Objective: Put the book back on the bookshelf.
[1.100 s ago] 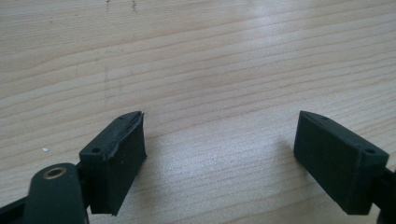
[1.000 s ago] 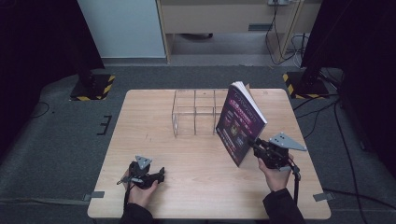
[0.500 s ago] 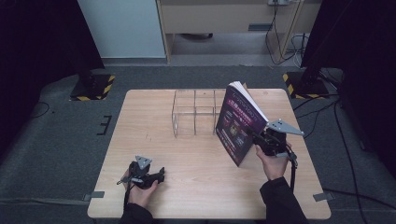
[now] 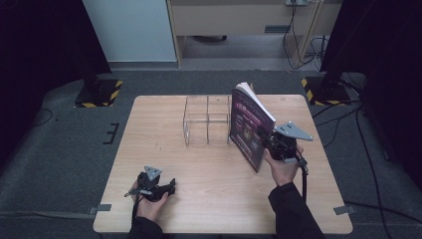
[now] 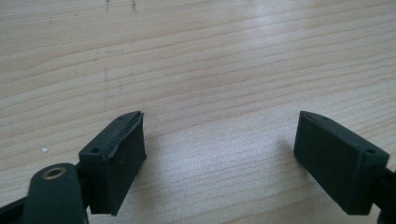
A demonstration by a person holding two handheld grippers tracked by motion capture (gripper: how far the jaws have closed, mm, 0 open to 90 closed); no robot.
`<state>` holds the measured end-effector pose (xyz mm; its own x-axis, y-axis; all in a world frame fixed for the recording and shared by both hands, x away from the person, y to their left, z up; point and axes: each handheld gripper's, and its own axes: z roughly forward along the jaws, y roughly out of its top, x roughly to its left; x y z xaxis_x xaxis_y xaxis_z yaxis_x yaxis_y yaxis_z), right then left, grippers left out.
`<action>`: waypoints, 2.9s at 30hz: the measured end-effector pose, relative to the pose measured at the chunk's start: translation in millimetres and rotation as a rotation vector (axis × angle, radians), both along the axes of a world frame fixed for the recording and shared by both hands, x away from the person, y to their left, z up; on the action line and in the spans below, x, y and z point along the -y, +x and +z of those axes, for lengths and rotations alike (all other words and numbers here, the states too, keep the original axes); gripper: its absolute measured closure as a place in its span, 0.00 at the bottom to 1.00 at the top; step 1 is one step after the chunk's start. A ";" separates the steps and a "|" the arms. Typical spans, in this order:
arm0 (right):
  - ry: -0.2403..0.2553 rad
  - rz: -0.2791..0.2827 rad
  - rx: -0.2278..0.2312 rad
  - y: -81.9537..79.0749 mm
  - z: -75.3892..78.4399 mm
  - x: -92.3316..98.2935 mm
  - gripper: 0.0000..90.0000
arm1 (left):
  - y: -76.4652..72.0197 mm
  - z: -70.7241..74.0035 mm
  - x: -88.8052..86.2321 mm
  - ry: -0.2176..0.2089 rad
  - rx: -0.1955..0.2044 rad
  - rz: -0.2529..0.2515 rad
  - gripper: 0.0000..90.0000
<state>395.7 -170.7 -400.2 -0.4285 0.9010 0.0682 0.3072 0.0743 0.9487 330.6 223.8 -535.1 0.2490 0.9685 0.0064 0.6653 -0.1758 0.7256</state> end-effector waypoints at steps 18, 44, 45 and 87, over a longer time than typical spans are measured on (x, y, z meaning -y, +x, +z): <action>0.044 -0.127 0.062 41.9 -9.2 -19.5 0.92 | 0.1 0.0 -0.1 0.000 0.000 -0.001 0.17; 0.059 -0.240 0.127 50.9 -21.2 -36.2 0.92 | 0.1 0.0 -0.2 -0.002 -0.001 -0.003 0.17; 0.051 -0.241 0.130 50.9 -21.5 -37.2 0.92 | 0.1 0.0 -0.2 -0.001 0.000 -0.003 0.17; -0.029 -0.163 0.115 49.5 -17.6 -31.3 0.56 | 0.1 0.0 0.0 0.001 -0.001 -0.003 0.17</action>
